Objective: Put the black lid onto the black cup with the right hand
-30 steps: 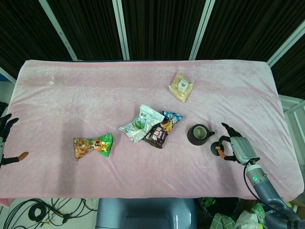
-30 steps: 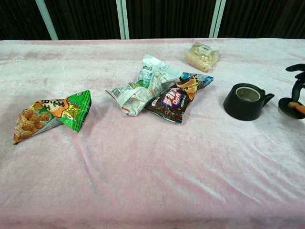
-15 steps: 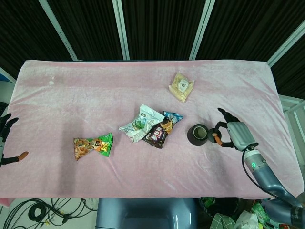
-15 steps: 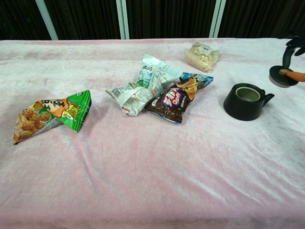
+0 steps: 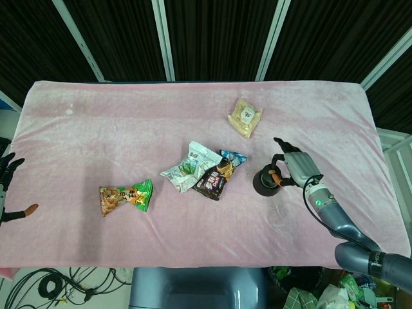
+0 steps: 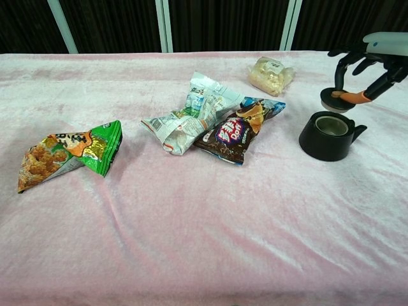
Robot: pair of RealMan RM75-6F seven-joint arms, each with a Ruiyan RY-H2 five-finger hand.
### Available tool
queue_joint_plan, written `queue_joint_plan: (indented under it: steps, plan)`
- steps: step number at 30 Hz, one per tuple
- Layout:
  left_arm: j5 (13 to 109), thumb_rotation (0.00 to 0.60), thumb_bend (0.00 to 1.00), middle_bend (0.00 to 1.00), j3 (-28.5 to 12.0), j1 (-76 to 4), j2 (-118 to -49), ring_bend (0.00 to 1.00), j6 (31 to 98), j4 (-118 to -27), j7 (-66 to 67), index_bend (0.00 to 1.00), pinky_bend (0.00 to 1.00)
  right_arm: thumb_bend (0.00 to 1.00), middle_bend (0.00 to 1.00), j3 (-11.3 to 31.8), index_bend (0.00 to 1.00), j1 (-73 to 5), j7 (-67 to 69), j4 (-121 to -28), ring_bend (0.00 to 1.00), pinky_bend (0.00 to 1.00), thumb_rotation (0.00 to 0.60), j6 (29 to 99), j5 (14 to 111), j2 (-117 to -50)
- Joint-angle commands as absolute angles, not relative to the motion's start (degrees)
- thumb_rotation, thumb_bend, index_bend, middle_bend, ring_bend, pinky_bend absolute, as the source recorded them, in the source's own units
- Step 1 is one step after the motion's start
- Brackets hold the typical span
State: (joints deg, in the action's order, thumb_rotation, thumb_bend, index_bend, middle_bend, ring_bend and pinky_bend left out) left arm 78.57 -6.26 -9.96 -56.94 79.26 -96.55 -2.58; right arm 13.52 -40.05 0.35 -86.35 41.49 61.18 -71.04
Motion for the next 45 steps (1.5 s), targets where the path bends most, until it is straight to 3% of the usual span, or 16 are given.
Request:
queue_joint_plan:
  steps: [1, 41, 45]
  plan:
    - [78.5, 0.600, 0.09, 0.01, -6.3, -10.0, -57.0, 0.00, 79.2, -96.6, -2.6, 0.12, 0.03, 0.41, 0.00, 13.3, 0.71, -41.0, -0.8, -85.2, 0.08, 0.16, 0.600, 40.4, 59.3, -72.2]
    - [78.4, 0.600, 0.09, 0.01, -6.4, -10.1, -57.0, 0.00, 79.1, -96.6, -2.7, 0.12, 0.03, 0.41, 0.00, 10.8, 0.71, -42.0, 0.2, -78.4, 0.08, 0.16, 0.600, 38.6, 56.6, -76.9]
    - [78.4, 0.600, 0.09, 0.01, -6.4, -10.1, -56.9, 0.00, 79.1, -96.7, -2.9, 0.12, 0.03, 0.37, 0.00, 10.5, 0.71, -41.8, 0.5, -78.1, 0.08, 0.16, 0.600, 38.5, 56.7, -77.0]
